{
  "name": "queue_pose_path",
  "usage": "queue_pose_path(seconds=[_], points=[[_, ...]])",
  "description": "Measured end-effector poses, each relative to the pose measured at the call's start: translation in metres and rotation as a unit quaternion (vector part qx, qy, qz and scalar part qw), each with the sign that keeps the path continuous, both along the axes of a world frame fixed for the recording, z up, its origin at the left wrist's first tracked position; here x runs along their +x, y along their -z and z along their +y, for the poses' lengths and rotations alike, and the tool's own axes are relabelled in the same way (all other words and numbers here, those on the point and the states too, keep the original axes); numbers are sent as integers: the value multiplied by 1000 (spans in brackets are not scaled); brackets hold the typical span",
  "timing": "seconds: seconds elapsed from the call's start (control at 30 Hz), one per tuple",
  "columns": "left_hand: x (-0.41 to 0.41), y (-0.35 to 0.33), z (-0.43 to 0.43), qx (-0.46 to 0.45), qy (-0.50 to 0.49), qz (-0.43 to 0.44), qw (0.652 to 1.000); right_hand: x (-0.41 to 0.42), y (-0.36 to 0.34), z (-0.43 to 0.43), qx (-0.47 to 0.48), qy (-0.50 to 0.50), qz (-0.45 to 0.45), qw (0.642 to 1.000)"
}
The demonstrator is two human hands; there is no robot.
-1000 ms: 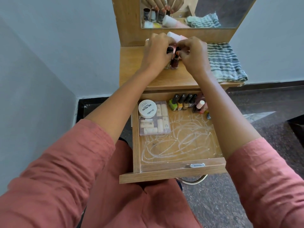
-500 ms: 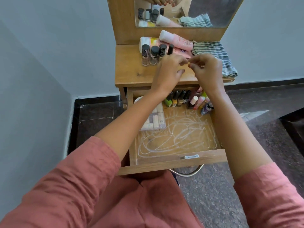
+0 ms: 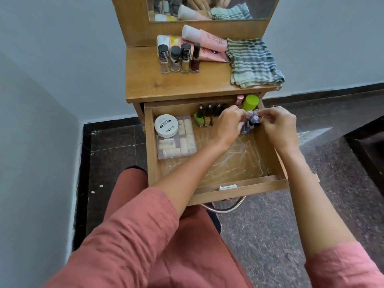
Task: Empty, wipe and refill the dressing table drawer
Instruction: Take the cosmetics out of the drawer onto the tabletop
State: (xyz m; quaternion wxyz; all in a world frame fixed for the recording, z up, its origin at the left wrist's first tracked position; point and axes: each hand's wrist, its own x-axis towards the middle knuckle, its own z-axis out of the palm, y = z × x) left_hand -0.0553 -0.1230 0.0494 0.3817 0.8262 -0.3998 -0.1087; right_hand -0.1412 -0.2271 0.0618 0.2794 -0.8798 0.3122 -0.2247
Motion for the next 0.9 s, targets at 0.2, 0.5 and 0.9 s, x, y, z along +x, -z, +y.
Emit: queue_pose_path(seconds=[0.2,0.5,0.9], points=[[-12,16,-15,31,-3,-9,999,-1,14,-5,-15,-7,31,999],[-17,16,-26,15,-3,-17,1000,3,18,-10,-89,-1,91,992],[-15,16,-25,-15,-5,-6,1000,5,19,-9,-194,-43,171,965]])
